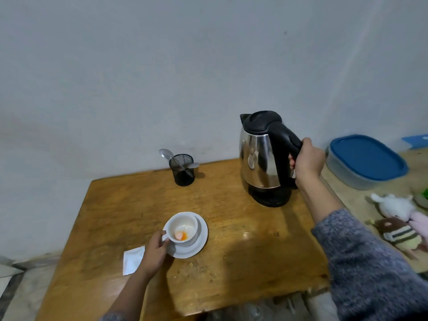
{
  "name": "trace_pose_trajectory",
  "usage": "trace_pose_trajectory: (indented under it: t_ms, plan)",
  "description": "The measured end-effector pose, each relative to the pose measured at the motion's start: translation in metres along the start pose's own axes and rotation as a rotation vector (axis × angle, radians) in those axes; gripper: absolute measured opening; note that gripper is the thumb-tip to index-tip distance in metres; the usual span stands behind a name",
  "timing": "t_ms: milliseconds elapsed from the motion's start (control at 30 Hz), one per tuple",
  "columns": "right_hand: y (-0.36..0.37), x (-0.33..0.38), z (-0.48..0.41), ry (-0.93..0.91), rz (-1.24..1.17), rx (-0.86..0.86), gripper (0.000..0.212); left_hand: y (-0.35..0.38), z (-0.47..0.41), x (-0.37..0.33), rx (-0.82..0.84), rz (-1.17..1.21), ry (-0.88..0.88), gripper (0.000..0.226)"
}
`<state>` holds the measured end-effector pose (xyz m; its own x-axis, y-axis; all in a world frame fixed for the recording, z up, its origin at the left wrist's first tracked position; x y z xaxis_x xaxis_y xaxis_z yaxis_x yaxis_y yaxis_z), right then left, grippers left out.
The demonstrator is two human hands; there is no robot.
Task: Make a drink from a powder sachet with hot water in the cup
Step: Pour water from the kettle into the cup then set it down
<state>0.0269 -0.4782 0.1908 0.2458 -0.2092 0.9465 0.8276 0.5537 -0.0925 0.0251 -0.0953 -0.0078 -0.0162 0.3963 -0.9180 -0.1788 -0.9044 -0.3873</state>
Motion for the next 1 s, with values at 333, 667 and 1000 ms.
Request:
trace_pose_trajectory:
  t_ms: [333,667,1000]
  plan:
    - [0.024,-0.026,0.067,-0.04,0.263,0.05,0.037,-0.017,-0.014,0.009,0.182,-0.164,-0.002,0.031]
    - [0.045,-0.046,0.109,-0.218,0.679,0.123,0.044,-0.025,-0.008,-0.003,0.184,-0.152,0.036,0.028]
    - [0.064,-0.037,0.135,-0.405,0.982,0.159,0.045,-0.02,-0.01,-0.005,0.143,-0.153,0.025,0.032]
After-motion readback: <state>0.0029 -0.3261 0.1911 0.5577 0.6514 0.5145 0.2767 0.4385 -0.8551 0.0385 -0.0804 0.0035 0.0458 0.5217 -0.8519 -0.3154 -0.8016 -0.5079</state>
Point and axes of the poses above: each hand's wrist, its own z-axis away from the middle knuckle, its own y-axis out of the palm, x = y × z, the point moved 4 cm from there along -z, towards the middle knuckle, and after that the axes turned 13 degrees about y, right-handed, at the moved point
